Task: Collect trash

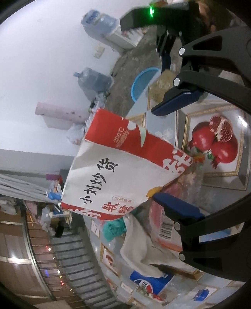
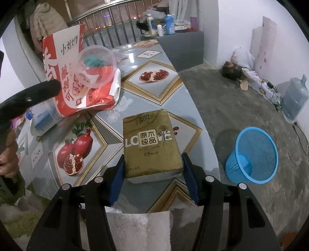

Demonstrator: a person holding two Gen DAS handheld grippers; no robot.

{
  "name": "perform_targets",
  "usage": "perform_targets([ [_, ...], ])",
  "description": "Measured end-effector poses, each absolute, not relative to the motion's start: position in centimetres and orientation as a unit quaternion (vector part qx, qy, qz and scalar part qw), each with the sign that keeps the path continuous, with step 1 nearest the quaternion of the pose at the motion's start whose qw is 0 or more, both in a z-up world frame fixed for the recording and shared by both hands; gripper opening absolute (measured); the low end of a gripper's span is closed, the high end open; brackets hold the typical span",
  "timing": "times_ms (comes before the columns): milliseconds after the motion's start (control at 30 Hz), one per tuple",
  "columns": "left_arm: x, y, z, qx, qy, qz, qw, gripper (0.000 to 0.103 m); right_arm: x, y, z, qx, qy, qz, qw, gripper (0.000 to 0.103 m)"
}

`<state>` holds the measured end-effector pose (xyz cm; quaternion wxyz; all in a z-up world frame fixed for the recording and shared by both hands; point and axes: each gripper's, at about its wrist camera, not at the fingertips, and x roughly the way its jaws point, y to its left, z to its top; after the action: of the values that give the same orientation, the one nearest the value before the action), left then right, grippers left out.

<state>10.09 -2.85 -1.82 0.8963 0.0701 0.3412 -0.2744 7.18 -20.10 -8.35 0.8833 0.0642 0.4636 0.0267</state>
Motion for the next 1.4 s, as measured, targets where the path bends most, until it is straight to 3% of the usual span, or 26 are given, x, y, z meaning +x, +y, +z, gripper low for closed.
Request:
perform_targets([
  [300,11.1,-3.2,-2.6,0.077,0.355,-0.255,0.896,0.04,7.1,-20.4,-8.3,0.068,0.467,0.024,0.881,0.055],
  [633,11.1,-2.9,-2.5,0.057,0.357,-0.258,0.896,0.017,6.6,-20.4,-8.3,0.06,0.464,0.027,0.884,0.056],
  [733,11.0,-2.8,-2.4,0.058,0.354,-0.25,0.899,0.011,6.5,-20.4,-8.1,0.061,0.461,0.029,0.885,0.063],
  [867,10.7,-2.7,-2.4,0.059,0.347,-0.239,0.905,0.004,6.5,-20.2,-7.9,0.061,0.457,0.032,0.887,0.071],
  [1000,10.7,-2.4,-2.7,0.061,0.347,-0.228,0.908,0.0,7.1,-20.1,-8.0,0.066,0.46,0.025,0.885,0.071],
  [1400,10.3,-1.3,-1.3,0.042,0.316,-0.23,0.919,0.0,8.2,-20.1,-8.3,0.07,0.461,0.004,0.885,0.071],
])
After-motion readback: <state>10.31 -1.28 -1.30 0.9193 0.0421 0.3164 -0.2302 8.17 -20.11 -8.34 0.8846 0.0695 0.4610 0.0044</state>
